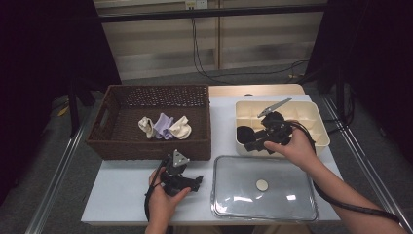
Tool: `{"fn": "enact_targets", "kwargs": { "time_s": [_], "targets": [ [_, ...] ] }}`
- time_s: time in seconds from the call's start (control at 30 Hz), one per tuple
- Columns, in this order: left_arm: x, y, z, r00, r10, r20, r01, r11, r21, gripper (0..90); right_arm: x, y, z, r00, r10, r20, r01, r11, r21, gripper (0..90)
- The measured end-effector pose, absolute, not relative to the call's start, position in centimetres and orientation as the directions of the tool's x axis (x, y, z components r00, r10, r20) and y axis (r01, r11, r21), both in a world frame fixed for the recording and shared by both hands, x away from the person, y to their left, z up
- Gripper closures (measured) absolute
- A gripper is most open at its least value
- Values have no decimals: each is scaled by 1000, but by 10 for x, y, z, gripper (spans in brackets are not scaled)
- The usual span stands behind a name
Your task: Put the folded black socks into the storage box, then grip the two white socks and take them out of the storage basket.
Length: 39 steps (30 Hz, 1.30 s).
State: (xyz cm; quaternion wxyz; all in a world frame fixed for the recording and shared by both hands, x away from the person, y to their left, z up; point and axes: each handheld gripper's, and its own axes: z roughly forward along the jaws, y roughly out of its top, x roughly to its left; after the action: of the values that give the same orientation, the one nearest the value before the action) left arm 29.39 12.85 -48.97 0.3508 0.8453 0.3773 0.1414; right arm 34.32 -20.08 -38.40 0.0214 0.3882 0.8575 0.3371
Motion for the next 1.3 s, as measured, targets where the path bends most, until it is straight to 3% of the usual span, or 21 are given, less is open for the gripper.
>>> {"fn": "enact_targets", "kwargs": {
  "time_s": [0.33, 1.03, 1.3],
  "targets": [
    [294, 128, -490, 675, 737, -27, 539, -468, 700, 18, 324, -199, -395, -736, 637, 227, 609, 479, 632, 210],
    [294, 129, -490, 676, 736, -23, 538, -472, 699, 18, 288, -186, -435, -786, 591, 181, 550, 536, 641, 108],
    [294, 129, -489, 677, 735, -21, 537, -475, 697, 18, 284, -181, -453, -782, 591, 198, 552, 507, 662, 90]
  ]
}}
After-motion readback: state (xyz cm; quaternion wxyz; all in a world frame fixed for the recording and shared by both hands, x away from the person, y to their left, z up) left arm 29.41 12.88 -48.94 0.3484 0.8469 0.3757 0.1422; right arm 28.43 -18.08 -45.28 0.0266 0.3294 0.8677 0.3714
